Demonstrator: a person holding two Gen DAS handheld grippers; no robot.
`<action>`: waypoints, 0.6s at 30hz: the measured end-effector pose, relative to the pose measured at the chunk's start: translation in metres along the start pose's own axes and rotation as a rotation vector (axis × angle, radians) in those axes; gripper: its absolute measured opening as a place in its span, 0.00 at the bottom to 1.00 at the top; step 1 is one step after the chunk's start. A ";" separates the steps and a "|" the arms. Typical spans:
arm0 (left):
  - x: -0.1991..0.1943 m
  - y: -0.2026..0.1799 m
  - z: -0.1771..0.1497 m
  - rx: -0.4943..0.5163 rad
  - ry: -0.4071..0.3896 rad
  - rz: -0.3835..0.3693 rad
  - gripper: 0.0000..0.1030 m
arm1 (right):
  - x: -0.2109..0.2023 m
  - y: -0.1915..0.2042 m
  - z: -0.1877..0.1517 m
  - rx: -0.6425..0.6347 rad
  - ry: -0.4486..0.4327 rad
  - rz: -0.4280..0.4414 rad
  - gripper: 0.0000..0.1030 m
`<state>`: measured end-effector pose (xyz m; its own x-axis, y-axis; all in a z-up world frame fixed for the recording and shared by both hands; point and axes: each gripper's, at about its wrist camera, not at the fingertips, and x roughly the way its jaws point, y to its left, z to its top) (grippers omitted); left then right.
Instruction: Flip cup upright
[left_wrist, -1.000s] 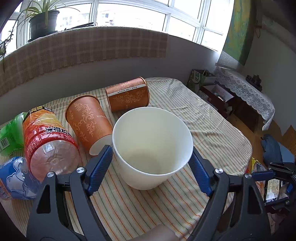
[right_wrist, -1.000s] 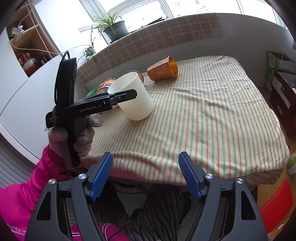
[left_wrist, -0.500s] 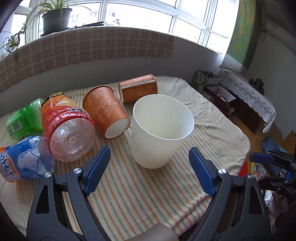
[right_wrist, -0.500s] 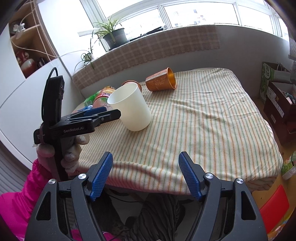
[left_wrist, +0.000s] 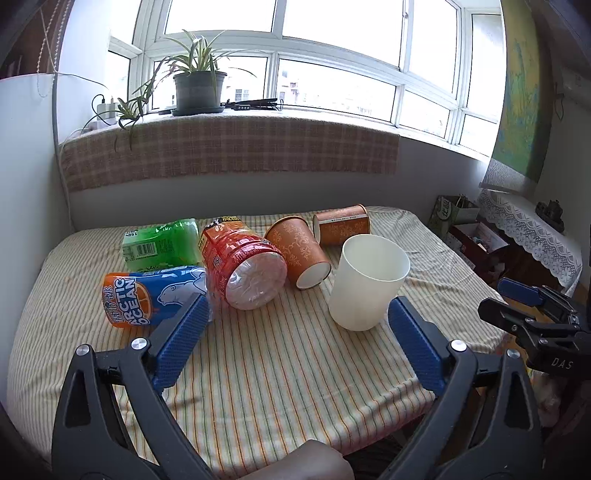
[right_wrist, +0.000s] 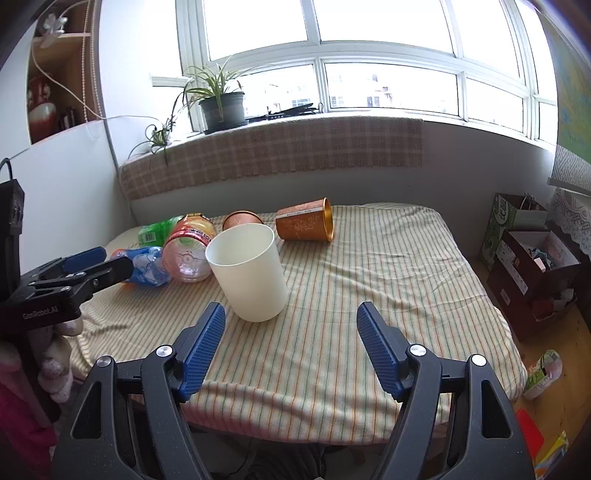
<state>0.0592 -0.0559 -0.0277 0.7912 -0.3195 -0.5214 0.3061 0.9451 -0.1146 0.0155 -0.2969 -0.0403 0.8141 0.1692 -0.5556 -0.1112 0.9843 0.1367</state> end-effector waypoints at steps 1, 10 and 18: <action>-0.006 0.002 0.000 -0.012 -0.016 0.018 0.99 | 0.000 0.002 0.002 0.000 -0.005 0.000 0.71; -0.044 0.014 -0.002 -0.053 -0.113 0.159 0.99 | -0.004 0.017 0.006 -0.009 -0.060 -0.050 0.79; -0.057 0.015 -0.006 -0.056 -0.125 0.203 1.00 | -0.007 0.022 0.005 0.003 -0.099 -0.086 0.81</action>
<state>0.0160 -0.0230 -0.0049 0.8939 -0.1253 -0.4303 0.1071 0.9920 -0.0665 0.0100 -0.2762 -0.0294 0.8731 0.0781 -0.4813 -0.0370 0.9949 0.0943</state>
